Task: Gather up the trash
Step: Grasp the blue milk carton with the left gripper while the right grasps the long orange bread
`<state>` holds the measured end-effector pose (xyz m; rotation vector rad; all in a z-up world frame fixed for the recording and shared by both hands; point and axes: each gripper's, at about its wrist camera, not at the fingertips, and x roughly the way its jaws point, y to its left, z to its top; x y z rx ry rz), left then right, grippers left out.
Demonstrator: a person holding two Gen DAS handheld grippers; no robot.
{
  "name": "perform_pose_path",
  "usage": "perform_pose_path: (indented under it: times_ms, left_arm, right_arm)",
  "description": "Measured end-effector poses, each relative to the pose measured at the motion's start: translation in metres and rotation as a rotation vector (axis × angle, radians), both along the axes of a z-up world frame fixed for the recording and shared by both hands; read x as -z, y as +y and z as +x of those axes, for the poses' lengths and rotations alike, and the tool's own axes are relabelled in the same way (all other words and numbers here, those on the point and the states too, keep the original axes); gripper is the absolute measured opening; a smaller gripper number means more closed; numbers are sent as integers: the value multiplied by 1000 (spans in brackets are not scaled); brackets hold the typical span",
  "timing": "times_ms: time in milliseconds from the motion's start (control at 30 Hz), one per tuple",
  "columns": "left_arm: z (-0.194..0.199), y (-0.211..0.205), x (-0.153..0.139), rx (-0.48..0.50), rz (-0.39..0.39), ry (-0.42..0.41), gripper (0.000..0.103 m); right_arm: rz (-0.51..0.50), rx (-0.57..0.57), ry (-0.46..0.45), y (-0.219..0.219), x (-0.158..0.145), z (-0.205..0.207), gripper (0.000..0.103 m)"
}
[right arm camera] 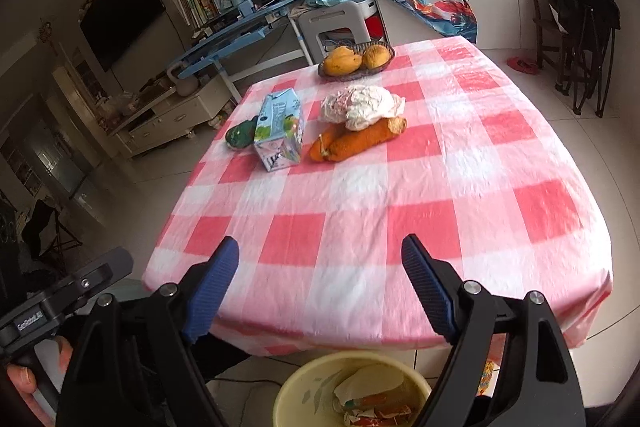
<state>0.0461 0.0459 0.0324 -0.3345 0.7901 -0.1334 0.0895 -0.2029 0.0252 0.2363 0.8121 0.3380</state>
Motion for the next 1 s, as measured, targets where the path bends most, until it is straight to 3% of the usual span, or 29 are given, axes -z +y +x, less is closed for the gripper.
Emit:
perform_pose_path:
  times_ms: [267,433,567,800,1000]
  left_arm:
    - [65,2,-10,-8,-2,-2,69]
    - [117,-12,-6,21,36,4,69]
    - [163,-25,7,34,67,29,69]
    - [221,-41,43,17,91,119,69]
    - [245,-48,58,3,108,143,69]
  right_arm:
    - [-39,72,65,-1,23,85,80]
    - [-55,100,76,5,32,123,80]
    - [-150,93,48,12,35,143,80]
    - [-256,-39,66,13,42,153,79]
    - [-314,-191,106,15,38,153,69]
